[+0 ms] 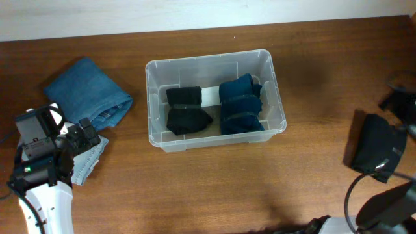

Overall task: Pack container
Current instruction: 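Place the teal sweater into the bin beside the black garment, then grasp the remaining black garment on the right with the right gripper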

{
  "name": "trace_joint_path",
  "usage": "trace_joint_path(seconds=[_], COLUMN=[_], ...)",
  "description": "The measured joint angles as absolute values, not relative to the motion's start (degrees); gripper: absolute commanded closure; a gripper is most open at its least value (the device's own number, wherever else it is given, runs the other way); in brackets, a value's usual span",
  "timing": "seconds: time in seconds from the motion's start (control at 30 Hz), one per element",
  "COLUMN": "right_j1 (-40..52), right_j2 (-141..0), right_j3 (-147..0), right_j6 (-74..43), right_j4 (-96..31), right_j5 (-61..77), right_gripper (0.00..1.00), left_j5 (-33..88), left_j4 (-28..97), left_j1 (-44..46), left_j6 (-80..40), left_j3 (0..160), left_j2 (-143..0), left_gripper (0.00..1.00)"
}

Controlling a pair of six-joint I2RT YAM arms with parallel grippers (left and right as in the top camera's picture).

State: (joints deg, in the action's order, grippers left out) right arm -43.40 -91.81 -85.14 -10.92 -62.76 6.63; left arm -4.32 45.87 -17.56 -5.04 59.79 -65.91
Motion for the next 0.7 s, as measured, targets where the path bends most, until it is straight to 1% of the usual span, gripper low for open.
trace_joint_path(seconds=[0.03, 0.1, 0.2, 0.27, 0.43, 0.6, 0.63, 0.67, 0.7], right_j1=[-46.5, -49.9, -58.2, -60.6, -62.6, -62.5, -62.5, -62.5, -62.4], right_j2=[-91.8, -92.0, -92.7, -92.8, -94.3, -98.5, -99.4, -100.1, -100.5], right_j3=[-81.2, -76.8, -66.3, -62.2, -55.4, -54.5, -54.5, -54.6, -54.6], right_j6=[-10.8, -10.7, -10.8, -10.8, -9.4, -6.8, -5.9, -5.0, -4.1], right_j4=[-58.6, -54.8, -45.7, -40.4, -31.4, -28.6, -28.1, -27.5, -26.9], right_j5=[7.0, 7.5, 8.6, 9.2, 14.0, 19.5, 21.3, 23.1, 25.1], right_gripper=[0.02, 0.01, 0.02, 0.02, 0.02, 0.01, 0.04, 0.18, 0.24], left_j5=[-4.3, -4.3, -4.3, -4.3, -3.5, -3.2, -3.2, -3.2, -3.2], left_j4=[45.8, 45.8, 45.8, 45.9, 45.9, 45.9, 45.9, 45.8, 45.8], left_j1=[-17.6, -17.6, -17.6, -17.6, -17.6, -17.6, -17.5, -17.6, -17.6], left_j6=[-5.0, -5.1, -5.0, -5.0, -5.0, -5.1, -5.1, -5.1, -5.0], left_j3=[59.8, 59.8, 59.8, 59.8, 59.8, 59.8, 59.8, 59.8, 59.8], left_j2=[-65.9, -65.9, -65.9, -65.9, -65.9, -65.9, -65.9, -65.9, -65.9], left_gripper=[0.01, 0.01, 0.0, 0.01, 0.0, 0.0, 0.01, 0.01, 0.01])
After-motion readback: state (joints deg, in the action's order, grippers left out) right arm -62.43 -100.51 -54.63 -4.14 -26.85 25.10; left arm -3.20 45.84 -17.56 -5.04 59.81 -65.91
